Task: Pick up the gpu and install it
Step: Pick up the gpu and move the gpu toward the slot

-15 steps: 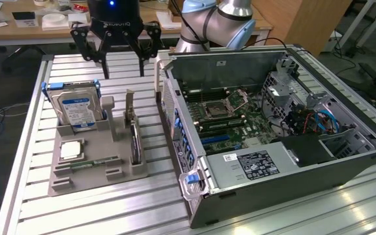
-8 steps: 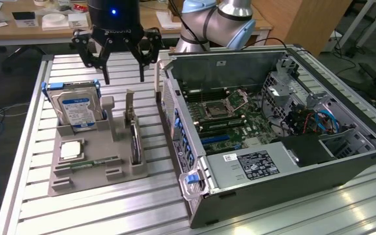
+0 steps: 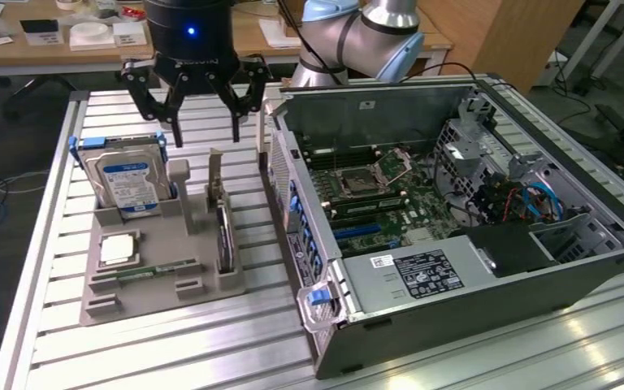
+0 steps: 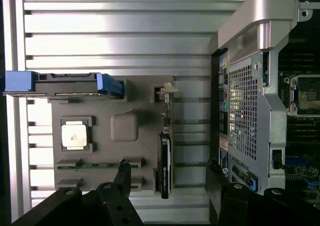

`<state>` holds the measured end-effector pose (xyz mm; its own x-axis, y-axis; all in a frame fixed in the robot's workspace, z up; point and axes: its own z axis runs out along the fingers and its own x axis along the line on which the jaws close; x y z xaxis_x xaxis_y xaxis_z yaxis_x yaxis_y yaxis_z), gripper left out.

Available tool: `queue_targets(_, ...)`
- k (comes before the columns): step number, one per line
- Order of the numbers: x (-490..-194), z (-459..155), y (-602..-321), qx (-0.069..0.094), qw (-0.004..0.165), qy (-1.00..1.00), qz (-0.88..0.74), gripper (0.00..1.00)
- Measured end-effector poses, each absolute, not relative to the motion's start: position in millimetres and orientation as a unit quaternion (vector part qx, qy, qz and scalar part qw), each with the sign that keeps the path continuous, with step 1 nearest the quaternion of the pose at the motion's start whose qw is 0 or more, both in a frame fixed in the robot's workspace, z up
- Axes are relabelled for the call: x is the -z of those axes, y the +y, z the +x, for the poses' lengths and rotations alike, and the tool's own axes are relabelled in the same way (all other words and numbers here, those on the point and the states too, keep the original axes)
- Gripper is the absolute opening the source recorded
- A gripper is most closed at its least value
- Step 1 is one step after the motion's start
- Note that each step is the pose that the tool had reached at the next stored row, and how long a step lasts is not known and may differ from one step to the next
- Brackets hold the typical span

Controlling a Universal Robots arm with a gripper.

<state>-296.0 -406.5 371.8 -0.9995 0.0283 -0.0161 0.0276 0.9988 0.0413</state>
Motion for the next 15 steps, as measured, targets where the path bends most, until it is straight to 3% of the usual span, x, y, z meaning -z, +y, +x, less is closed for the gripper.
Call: queue_targets(15, -359.5, -296.2, -407.3, -0.02, 0.008, 1.0, 0.012, 0.71)
